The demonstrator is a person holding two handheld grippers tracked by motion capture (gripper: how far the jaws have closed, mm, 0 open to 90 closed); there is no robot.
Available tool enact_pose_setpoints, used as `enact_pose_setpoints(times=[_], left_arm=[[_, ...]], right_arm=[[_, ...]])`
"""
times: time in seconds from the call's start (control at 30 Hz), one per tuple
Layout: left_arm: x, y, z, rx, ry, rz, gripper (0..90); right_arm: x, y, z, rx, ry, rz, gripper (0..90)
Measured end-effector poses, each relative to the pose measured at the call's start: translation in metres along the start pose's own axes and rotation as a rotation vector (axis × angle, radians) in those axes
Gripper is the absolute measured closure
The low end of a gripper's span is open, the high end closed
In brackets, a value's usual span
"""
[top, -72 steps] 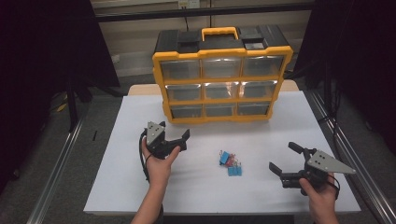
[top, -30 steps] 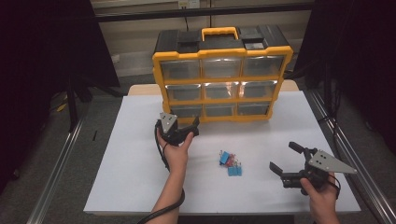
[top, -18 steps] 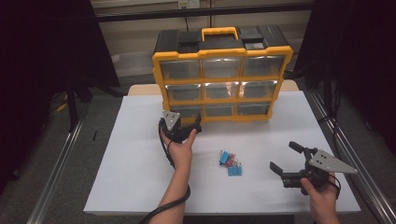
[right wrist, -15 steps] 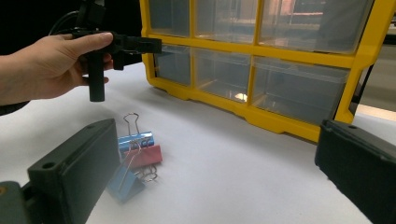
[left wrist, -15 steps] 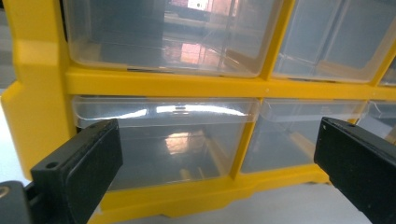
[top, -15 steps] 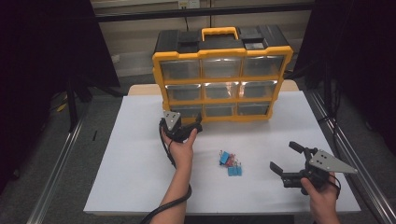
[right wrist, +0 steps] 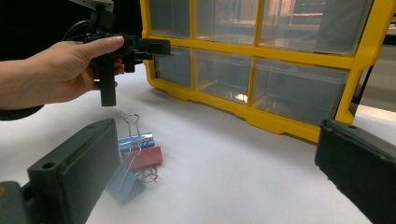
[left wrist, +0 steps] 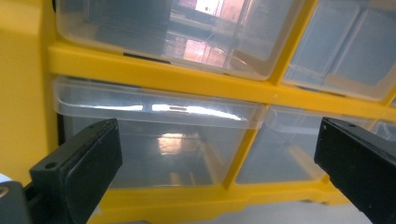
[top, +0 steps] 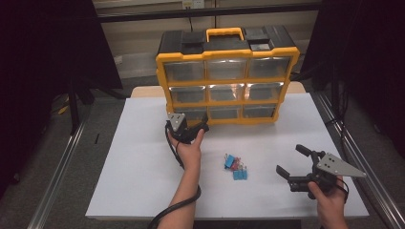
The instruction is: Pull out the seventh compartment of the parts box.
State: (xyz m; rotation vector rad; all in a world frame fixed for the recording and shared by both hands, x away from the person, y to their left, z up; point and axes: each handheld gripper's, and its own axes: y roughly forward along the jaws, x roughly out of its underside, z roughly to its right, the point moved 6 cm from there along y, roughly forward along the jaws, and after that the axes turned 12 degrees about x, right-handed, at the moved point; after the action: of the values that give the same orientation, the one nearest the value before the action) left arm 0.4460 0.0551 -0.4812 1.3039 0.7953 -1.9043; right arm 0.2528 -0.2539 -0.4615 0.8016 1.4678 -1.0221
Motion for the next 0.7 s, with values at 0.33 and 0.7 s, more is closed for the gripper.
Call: enact_pose_setpoints(times=[0.33, 0.7], left_arm=[[0.0061, 0.0024, 0.0001, 0.02, -0.139, 0.046, 1.0], [0.007, 0.004, -0.0019, 0.012, -0.283, 0.127, 1.9]], right_arm=[[-0.0002, -0.0001, -0.0001, 0.0, -0.001, 0.001, 0.0], [-0.0007, 0.0002, 0.0004, -0.002, -0.005, 0.009, 0.0]])
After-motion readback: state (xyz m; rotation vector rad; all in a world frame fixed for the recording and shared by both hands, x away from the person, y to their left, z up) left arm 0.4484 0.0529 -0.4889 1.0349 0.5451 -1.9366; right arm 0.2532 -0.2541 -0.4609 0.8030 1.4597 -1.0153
